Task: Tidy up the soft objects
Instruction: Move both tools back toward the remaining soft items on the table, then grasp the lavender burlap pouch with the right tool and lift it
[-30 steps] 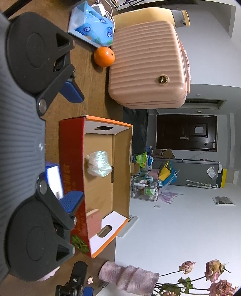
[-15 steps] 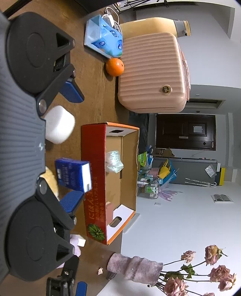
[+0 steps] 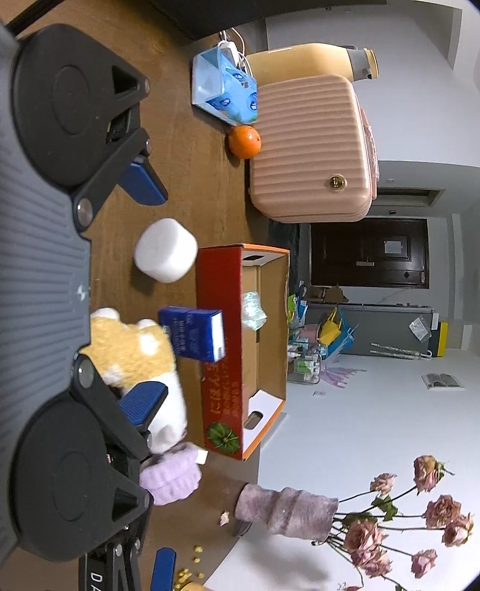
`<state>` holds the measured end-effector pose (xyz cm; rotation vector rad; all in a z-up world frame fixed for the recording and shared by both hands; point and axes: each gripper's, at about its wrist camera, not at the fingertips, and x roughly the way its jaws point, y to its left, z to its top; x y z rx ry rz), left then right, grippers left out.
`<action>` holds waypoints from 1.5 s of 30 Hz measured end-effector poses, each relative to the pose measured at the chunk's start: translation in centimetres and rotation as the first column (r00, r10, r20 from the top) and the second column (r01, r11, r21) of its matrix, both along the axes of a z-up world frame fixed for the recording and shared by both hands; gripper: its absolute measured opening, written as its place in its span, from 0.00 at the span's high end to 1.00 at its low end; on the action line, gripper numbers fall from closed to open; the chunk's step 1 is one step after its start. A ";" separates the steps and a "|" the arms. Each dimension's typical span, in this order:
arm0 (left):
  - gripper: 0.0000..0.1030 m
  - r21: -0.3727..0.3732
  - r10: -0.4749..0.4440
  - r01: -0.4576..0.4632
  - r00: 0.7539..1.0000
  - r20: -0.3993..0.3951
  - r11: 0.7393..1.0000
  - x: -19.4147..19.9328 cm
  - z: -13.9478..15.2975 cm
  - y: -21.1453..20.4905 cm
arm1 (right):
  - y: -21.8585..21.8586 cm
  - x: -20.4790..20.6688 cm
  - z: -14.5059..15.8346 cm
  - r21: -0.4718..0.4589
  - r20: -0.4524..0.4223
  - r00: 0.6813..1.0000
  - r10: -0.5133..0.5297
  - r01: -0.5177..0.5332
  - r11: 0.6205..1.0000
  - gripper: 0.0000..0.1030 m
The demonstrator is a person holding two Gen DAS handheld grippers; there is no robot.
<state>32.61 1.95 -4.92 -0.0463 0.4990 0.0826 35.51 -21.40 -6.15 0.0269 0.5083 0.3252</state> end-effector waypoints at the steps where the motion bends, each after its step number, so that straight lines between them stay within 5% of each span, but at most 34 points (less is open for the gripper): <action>1: 0.00 0.001 -0.003 0.003 1.000 -0.002 1.000 -0.4 -0.1 0.0 | 0.0 -0.4 -0.1 0.001 -0.001 1.000 0.002 -0.002 1.000 0.00; 29: 0.00 -0.007 -0.054 0.054 0.997 -0.061 0.999 -8.7 -4.0 0.7 | -0.6 -9.2 -3.5 -0.004 -0.015 0.997 0.071 -0.071 0.997 0.01; 45: 0.00 -0.036 -0.085 0.083 0.993 -0.083 0.996 -8.7 -4.4 1.0 | 2.6 -8.0 -5.1 -0.088 -0.139 0.977 0.163 -0.176 0.980 0.03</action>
